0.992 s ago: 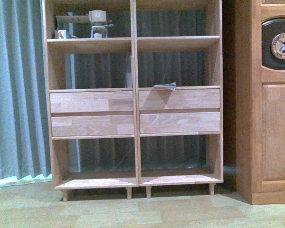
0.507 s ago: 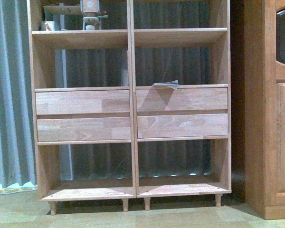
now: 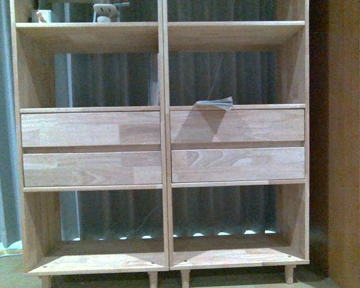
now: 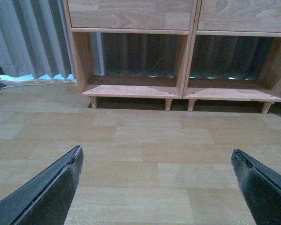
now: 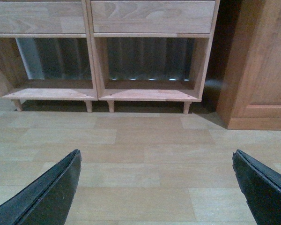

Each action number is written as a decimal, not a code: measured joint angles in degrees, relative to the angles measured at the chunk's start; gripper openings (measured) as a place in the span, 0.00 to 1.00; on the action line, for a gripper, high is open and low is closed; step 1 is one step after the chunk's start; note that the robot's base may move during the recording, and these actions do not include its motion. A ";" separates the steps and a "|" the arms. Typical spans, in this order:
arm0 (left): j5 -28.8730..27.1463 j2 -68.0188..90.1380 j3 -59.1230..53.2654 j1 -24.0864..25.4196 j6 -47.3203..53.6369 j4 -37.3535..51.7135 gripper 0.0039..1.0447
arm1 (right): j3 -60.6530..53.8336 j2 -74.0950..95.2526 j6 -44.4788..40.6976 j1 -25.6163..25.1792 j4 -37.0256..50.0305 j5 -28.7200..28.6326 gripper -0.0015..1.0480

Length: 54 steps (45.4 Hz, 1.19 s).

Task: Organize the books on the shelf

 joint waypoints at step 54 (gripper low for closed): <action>0.00 -0.02 0.00 0.00 0.00 0.00 0.93 | 0.00 0.00 0.00 0.00 0.00 0.04 0.93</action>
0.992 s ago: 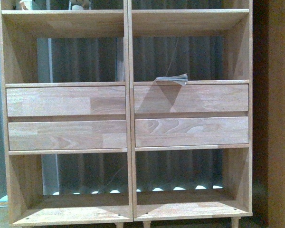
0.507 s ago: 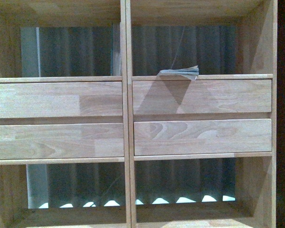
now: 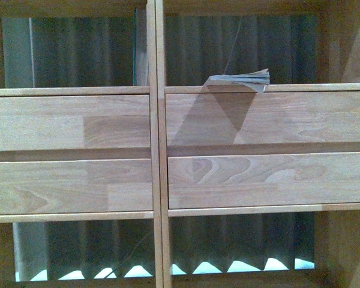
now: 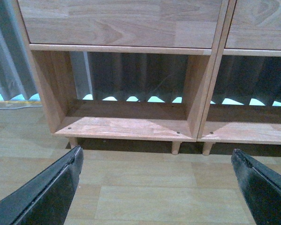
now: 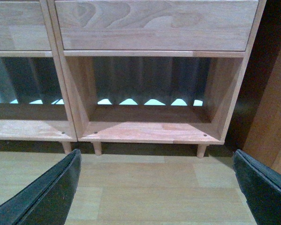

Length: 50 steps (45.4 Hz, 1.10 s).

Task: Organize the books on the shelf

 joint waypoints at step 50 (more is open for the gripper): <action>0.00 0.00 0.00 0.00 0.00 0.00 0.93 | 0.00 0.00 0.00 0.00 0.00 -0.02 0.93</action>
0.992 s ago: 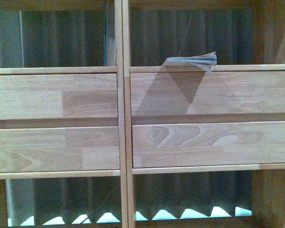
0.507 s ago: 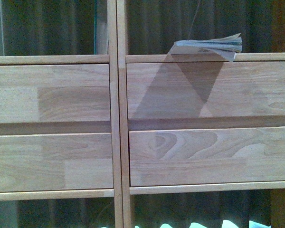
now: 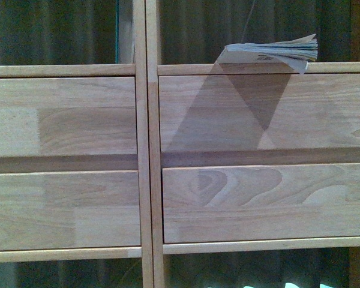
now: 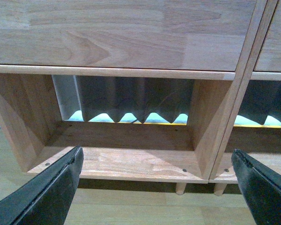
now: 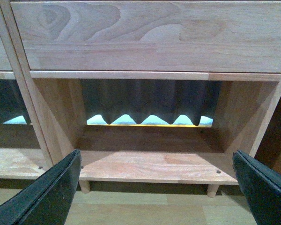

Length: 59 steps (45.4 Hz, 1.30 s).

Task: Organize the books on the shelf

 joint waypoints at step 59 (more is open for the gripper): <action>0.00 0.00 0.00 0.00 0.00 0.00 0.93 | 0.00 0.00 0.00 0.00 0.00 0.02 0.93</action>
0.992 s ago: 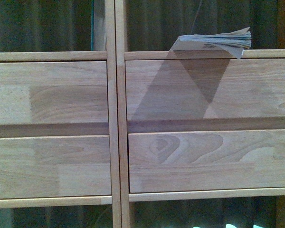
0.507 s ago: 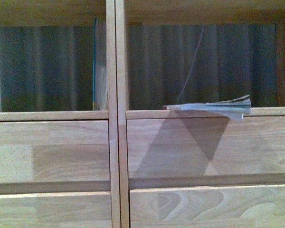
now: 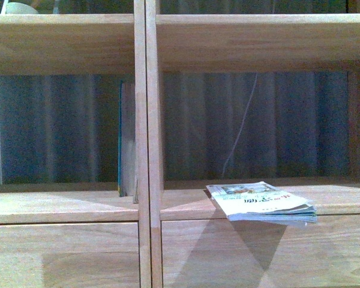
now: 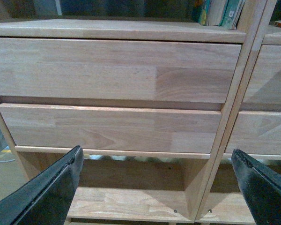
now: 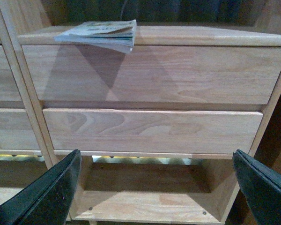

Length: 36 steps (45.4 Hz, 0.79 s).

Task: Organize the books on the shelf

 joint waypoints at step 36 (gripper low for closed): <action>0.00 0.00 0.02 0.00 0.00 0.00 0.93 | 28.33 53.99 39.23 -0.66 4.57 -13.44 0.93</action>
